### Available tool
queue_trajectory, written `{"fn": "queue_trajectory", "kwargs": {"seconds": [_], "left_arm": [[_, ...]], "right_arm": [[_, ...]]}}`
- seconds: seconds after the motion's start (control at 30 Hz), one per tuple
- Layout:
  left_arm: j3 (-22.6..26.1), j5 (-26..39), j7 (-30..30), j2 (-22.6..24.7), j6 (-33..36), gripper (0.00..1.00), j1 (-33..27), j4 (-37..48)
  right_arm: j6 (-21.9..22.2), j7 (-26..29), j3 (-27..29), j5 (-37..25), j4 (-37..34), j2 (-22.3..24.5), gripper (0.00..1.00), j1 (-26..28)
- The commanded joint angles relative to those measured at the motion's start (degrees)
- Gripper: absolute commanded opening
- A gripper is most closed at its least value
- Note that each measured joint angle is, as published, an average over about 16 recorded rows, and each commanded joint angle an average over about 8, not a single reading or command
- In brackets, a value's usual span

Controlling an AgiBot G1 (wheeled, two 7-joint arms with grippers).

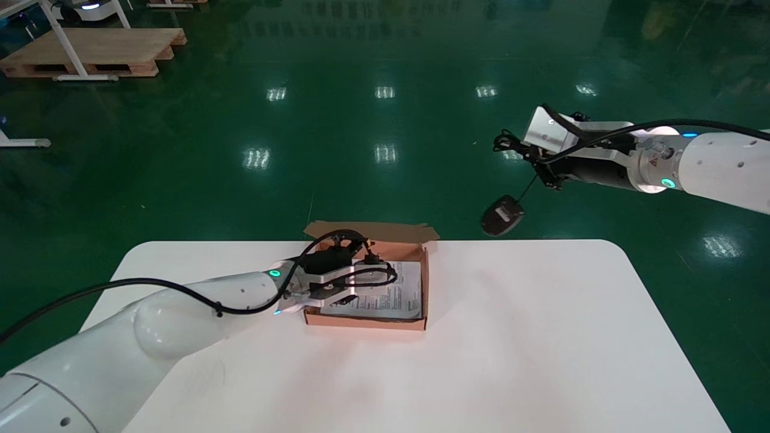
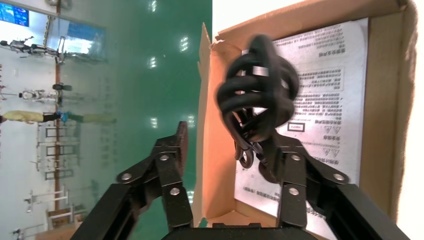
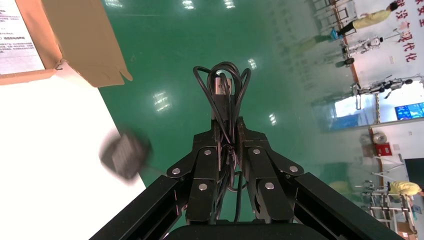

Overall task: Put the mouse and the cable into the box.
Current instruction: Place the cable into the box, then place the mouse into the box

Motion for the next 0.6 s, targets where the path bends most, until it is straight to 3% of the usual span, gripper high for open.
{"fn": "queue_trajectory", "kwargs": {"seconds": [0.03, 0.4, 0.6], "left_arm": [[-0.1, -0.2, -0.2, -0.4, 0.1, 1.0, 0.2, -0.2], [6.5, -0.8, -13.6, 0.5, -6.3, 1.0, -3.1, -1.5], [8.5, -0.1, -19.0, -0.7, -9.6, 1.0, -7.6, 4.9]], "right_arm": [[0.0, 0.0, 0.0, 0.0, 0.0, 0.0, 0.0, 0.0], [0.0, 0.0, 0.0, 0.0, 0.0, 0.0, 0.0, 0.0], [0.0, 0.1, -0.3, -0.3, -0.1, -0.6, 0.0, -0.2]]}}
